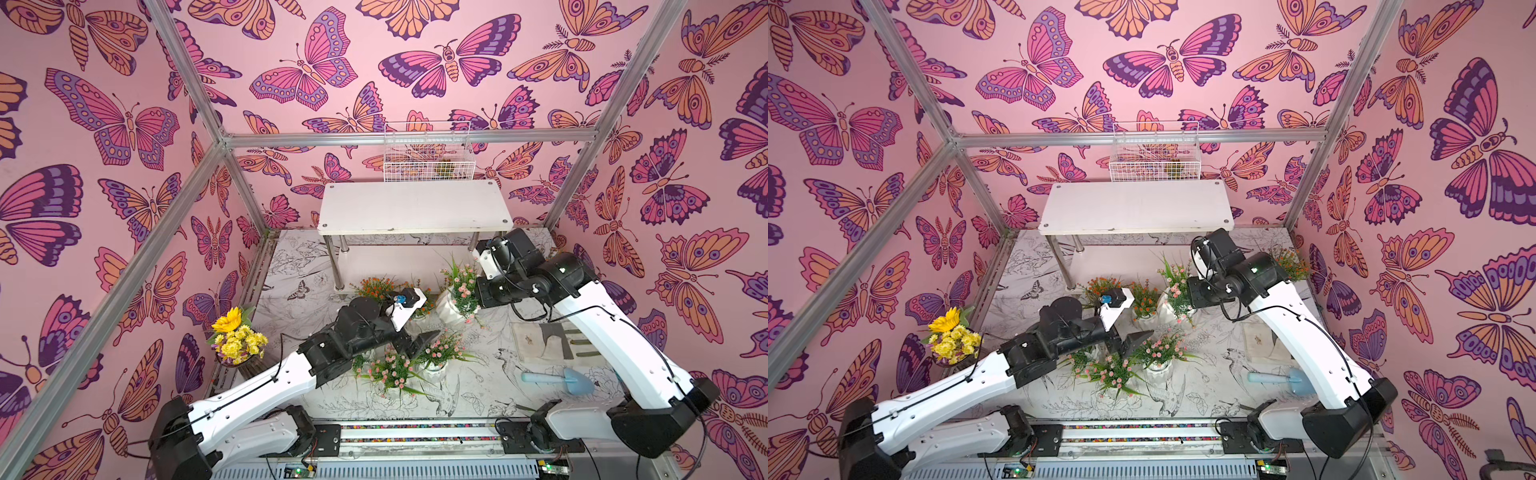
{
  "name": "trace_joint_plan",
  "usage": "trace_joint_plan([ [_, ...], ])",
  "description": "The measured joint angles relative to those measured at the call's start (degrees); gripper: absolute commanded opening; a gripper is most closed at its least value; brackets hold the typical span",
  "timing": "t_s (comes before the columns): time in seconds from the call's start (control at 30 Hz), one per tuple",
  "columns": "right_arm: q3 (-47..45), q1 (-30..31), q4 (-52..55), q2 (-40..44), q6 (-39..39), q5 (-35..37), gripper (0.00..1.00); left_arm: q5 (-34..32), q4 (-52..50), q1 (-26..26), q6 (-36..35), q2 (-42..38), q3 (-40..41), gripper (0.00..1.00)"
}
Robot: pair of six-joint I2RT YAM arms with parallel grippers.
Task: Place the baby's breath potted plants on the rack by color
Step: Place the baby's breath potted plant on the rack.
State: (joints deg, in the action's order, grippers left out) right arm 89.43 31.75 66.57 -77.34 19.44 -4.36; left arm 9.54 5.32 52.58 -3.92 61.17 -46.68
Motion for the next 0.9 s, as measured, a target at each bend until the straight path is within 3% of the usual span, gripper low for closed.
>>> trace_joint_plan([
  [0.4, 1.07, 1.07, -0.48, -0.66, -0.07, -1.77, 0.00, -4.02, 2.82, 4.11, -3.61, 9.57, -6.12, 0.99],
  [0.9, 1.07, 2.08, -0.85, -0.66, -0.04, -3.19, 0.00, -8.57, 5.33, 4.96, -4.83, 16.20, -9.79, 0.99],
])
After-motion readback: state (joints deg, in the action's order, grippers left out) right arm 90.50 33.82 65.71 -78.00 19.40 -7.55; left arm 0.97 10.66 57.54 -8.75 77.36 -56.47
